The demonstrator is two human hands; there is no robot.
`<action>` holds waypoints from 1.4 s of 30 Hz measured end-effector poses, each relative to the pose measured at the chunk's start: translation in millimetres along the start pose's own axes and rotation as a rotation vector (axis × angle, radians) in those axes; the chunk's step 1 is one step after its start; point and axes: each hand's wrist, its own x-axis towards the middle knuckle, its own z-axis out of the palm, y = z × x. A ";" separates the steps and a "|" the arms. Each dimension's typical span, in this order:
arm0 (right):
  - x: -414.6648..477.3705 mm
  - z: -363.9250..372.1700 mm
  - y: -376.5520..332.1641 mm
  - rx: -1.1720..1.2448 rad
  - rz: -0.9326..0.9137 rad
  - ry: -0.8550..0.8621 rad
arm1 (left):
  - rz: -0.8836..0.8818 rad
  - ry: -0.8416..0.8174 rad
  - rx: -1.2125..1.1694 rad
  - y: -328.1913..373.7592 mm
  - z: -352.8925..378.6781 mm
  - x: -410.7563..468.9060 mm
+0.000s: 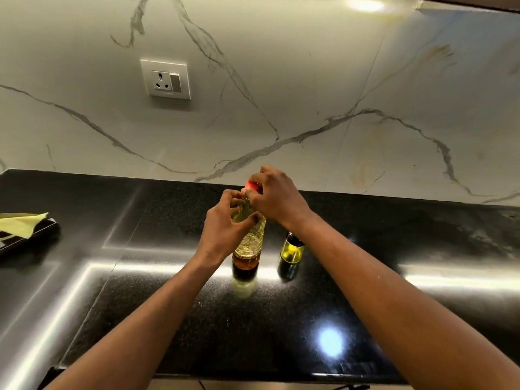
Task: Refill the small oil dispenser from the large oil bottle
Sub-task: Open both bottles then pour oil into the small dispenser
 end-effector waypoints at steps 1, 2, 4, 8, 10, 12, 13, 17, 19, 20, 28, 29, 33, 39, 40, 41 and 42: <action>1.5 -2.5 0.2 -0.018 -0.010 -0.027 | 0.002 -0.001 0.003 0.0 -0.7 -0.1; 3.1 -5.7 0.2 -0.047 -0.018 -0.054 | 0.004 -0.002 0.004 -0.3 -0.8 0.1; 5.9 -14.3 -1.0 -0.100 -0.030 -0.098 | 0.000 -0.003 0.005 -0.3 -1.0 0.5; 7.2 -22.9 -7.9 -0.169 -0.035 -0.093 | -0.013 0.008 0.011 -1.3 0.9 0.2; 8.0 -20.9 -10.7 -0.241 -0.011 -0.063 | -0.009 0.013 0.019 -1.7 0.9 -0.5; 9.3 -18.8 -13.7 -0.283 0.024 -0.062 | -0.004 0.016 0.019 -2.9 0.5 -1.1; 9.8 -17.6 -14.8 -0.273 0.035 -0.061 | -0.003 0.014 0.015 -3.0 -0.1 -1.4; 8.6 -15.6 -17.8 -0.239 0.022 -0.065 | 0.000 0.006 -0.004 -2.4 -1.0 -1.7; 8.1 -17.0 -17.9 -0.204 0.013 -0.074 | 0.000 0.005 -0.002 -3.0 -1.5 -2.0; 8.3 -18.4 -17.8 -0.181 0.005 -0.079 | -0.001 0.003 0.001 -3.2 -1.5 -2.2; 1.1 -25.7 -5.9 0.135 -0.037 0.186 | 0.006 0.012 0.032 -6.3 3.0 -4.0; -2.1 -26.7 -3.3 0.191 -0.026 0.235 | 0.012 0.016 0.051 -7.1 4.1 -5.4; -22.0 -30.4 10.7 0.320 0.012 0.351 | 0.153 0.171 0.183 -4.0 9.5 -13.8; -62.9 -24.2 49.5 0.394 0.133 0.419 | 0.416 0.252 0.255 17.0 32.1 -35.4; -70.9 -22.6 56.2 0.399 0.157 0.414 | 0.438 0.211 0.258 18.6 37.9 -39.7; -79.7 -20.9 62.9 0.410 0.187 0.403 | 0.450 0.166 0.260 19.3 44.1 -44.0; -88.7 -19.0 69.2 0.428 0.217 0.386 | 0.452 0.120 0.263 18.9 49.9 -47.7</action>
